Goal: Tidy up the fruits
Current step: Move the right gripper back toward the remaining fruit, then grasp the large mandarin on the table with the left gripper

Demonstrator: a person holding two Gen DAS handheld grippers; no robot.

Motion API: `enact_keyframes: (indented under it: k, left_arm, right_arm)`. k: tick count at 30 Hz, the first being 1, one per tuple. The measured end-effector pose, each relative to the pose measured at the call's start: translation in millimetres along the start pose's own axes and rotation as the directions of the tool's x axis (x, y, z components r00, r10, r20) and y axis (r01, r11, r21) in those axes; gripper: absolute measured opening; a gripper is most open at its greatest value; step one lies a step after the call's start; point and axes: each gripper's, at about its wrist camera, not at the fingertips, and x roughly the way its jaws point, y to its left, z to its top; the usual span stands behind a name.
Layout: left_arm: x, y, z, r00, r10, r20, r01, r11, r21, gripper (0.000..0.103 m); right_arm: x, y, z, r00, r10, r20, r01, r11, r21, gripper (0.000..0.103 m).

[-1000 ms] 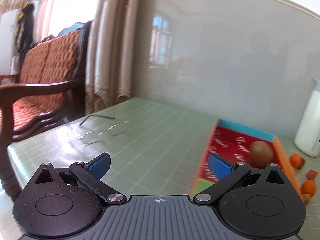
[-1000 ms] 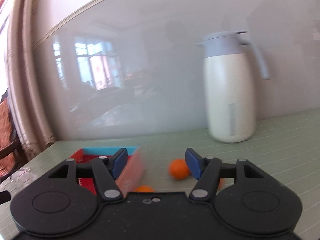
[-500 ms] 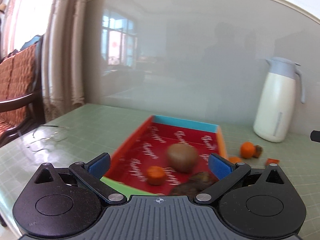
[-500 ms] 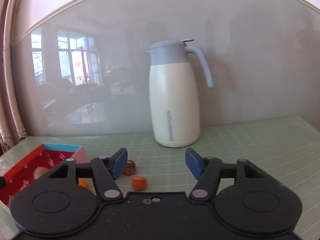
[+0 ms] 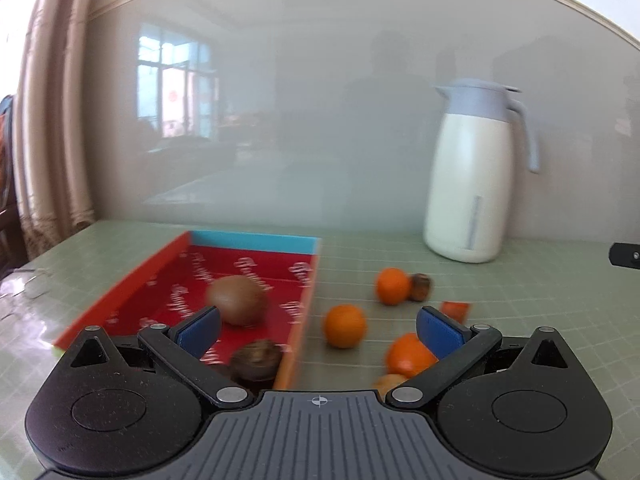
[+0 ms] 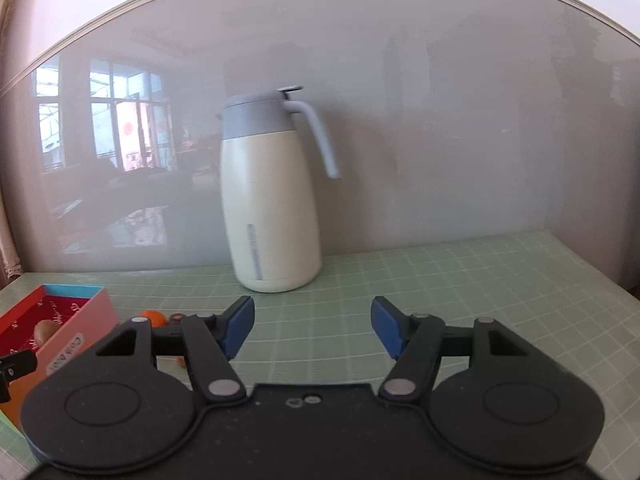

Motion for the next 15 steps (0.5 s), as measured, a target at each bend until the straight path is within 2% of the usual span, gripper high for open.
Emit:
enact_keyframes:
  k: [3, 9, 15]
  left_arm:
    - [2.1, -17.2, -0.4, 1.000, -0.022, 0.002, 0.022, 0.999, 0.026, 0.103]
    - [14.8, -39.8, 0.3, 0.997, -0.067, -0.023, 0.068, 0.998, 0.020, 0.103]
    - [34.8, -55.4, -6.6, 0.996, -0.047, -0.081, 0.053, 0.996, 0.066, 0.101]
  right_arm:
    - [-4.6, -10.9, -2.4, 1.000, -0.018, -0.003, 0.018, 1.000, 0.002, 0.064]
    - [-5.6, -34.1, -5.6, 0.998, -0.064, -0.016, 0.064, 0.998, 0.012, 0.065]
    - [-4.9, -48.6, -8.0, 0.995, -0.092, -0.026, 0.093, 0.996, 0.018, 0.065]
